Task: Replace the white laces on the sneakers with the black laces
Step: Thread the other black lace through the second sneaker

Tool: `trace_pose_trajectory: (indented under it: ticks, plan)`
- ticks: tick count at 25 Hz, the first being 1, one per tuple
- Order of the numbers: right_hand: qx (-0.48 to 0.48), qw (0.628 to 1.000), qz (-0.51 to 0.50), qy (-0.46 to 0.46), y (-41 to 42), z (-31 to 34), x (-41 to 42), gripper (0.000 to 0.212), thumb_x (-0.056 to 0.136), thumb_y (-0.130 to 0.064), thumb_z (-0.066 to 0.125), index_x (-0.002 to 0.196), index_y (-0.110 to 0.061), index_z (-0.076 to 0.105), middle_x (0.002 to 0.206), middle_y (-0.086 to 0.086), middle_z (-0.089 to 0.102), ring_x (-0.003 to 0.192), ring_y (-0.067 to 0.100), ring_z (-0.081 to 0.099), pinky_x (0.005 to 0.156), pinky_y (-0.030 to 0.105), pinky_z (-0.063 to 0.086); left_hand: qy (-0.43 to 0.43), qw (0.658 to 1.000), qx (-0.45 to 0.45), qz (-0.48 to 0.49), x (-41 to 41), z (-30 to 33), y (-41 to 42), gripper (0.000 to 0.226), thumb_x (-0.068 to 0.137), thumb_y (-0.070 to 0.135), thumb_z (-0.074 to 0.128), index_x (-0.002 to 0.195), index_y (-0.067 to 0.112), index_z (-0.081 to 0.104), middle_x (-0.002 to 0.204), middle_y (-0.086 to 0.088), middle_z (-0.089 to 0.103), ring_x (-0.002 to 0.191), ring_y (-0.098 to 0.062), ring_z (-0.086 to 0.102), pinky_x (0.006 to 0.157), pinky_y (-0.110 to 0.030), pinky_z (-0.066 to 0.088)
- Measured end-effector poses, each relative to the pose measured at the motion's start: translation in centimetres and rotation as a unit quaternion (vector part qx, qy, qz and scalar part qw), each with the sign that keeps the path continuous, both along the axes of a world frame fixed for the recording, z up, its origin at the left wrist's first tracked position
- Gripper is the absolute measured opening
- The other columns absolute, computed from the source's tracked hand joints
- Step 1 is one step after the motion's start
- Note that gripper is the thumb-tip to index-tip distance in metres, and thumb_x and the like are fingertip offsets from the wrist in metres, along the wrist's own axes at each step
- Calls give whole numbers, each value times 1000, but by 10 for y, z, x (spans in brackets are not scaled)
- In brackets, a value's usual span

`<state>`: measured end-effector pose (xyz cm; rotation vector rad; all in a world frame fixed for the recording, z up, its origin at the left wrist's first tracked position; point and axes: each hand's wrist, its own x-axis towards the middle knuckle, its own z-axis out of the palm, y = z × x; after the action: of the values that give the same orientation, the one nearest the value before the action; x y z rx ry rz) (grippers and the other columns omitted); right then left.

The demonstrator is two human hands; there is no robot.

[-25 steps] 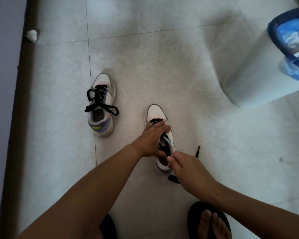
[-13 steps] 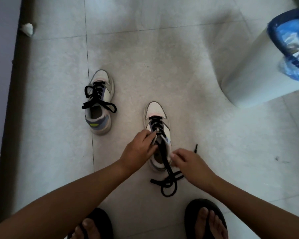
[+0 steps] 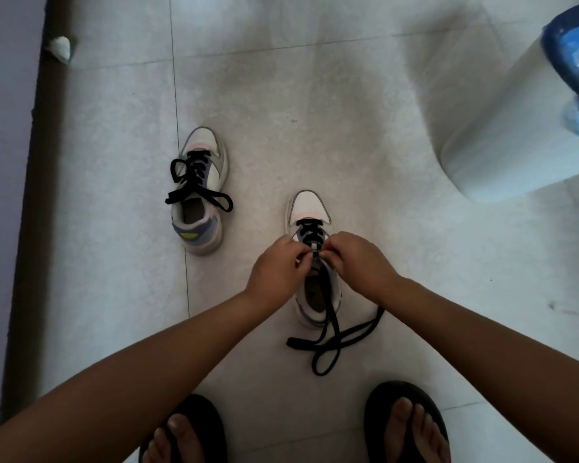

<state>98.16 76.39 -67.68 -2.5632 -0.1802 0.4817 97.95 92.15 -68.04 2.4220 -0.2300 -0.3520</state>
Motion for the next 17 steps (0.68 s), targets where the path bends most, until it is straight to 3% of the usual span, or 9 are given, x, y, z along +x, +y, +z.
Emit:
trace_pose_trajectory:
  ticks: [2,6,7,10,11,14,17]
  plan:
    - [-16,1000,17,4,0,-3,0,20,96,-20,49,100,-4,61,99,11,58,91,23,53,73,30,40,2,997,51,-59,8,3,-7,23,94,22,52,106,12,68,102,-7,58,89,-19,57,73,-27,44]
    - [103,984,-92,113,-1,-8,8,19,95,-13,50,89,0,63,77,3,53,78,17,49,60,14,34,53,968,188,-155,28,6,-20,22,95,15,49,108,7,65,110,-12,56,94,-27,58,71,-30,42]
    - [154,964,-128,173,-2,-10,9,20,96,-13,49,88,-1,63,75,2,53,78,16,48,62,12,35,79,964,200,-158,32,7,-22,22,94,13,49,106,6,66,110,-13,58,95,-27,59,71,-29,41]
    - [330,857,-220,330,-8,-10,9,19,98,-11,45,86,-8,59,84,5,55,82,14,48,78,22,39,118,963,169,-175,40,12,-21,23,92,8,49,103,4,69,107,-15,63,97,-28,59,76,-31,43]
    - [331,858,-211,332,-9,-10,9,18,98,-12,45,87,-7,58,85,6,55,83,15,48,80,24,39,119,966,150,-174,41,14,-19,23,91,8,50,103,4,69,106,-15,64,98,-28,59,78,-32,44]
    - [160,959,-113,205,-9,-9,10,17,97,-20,50,97,-5,57,85,5,55,81,16,49,71,25,36,120,985,81,-91,35,15,-12,23,84,14,58,102,0,61,102,-13,61,92,-25,57,72,-34,45]
    - [122,978,-66,153,-5,-5,0,24,89,-31,59,103,-17,45,77,-6,49,65,9,45,56,24,33,174,983,34,-49,15,11,-9,51,78,21,68,118,5,41,109,-10,49,94,-23,54,69,-29,41]
